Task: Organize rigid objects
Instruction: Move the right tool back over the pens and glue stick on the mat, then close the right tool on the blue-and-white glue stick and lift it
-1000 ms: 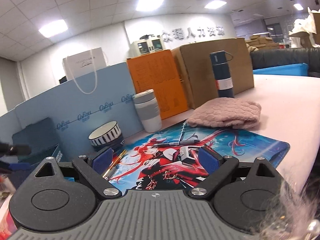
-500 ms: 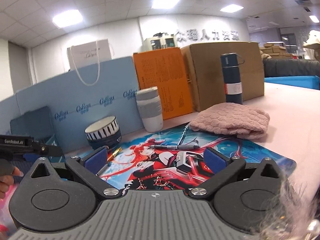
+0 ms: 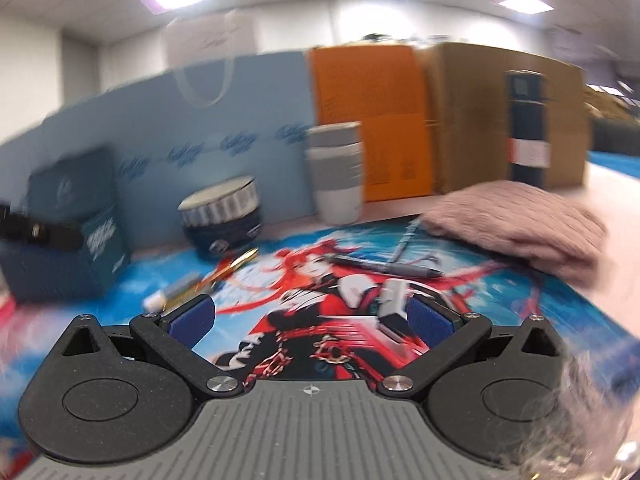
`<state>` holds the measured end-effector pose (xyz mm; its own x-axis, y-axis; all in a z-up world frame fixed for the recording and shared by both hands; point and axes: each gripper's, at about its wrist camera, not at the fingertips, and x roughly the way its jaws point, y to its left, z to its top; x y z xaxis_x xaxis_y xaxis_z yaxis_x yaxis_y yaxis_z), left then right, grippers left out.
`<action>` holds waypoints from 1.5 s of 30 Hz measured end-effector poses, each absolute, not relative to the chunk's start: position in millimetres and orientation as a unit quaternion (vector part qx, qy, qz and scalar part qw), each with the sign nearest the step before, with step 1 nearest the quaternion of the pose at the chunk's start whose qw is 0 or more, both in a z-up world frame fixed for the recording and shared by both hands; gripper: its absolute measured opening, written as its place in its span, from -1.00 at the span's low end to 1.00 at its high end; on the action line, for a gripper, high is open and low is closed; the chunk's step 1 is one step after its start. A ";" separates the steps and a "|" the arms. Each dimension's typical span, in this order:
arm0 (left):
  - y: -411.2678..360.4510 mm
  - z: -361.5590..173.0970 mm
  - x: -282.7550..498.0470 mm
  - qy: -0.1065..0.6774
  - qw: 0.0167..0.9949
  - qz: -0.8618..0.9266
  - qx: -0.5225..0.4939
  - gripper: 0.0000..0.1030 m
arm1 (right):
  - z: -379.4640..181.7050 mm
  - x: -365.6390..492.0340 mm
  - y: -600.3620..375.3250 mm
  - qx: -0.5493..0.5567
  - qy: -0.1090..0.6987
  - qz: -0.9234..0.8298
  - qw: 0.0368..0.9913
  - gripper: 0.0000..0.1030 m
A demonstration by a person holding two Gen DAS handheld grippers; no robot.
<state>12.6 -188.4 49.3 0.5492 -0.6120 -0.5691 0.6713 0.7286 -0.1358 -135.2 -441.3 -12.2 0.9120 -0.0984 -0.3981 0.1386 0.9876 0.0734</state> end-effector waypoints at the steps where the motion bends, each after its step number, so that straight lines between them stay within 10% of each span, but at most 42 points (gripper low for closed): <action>1: -187.6 47.9 12.5 0.305 0.878 -0.366 0.052 1.00 | -12.5 -131.4 -441.5 0.033 0.203 -0.043 0.978 1.00; 18: -187.1 14.3 6.3 0.334 0.849 -0.403 0.070 1.00 | -18.7 -42.1 -428.4 0.158 0.279 -0.014 0.947 0.91; 28: -143.1 24.5 -0.6 0.312 0.855 -0.410 0.058 1.00 | -12.8 -1.8 -391.9 0.236 0.313 -0.024 0.920 -0.12; 45: -80.4 73.2 10.4 0.232 0.883 -0.408 -0.027 1.00 | -18.1 56.9 -345.0 0.179 0.380 -0.076 0.904 -0.42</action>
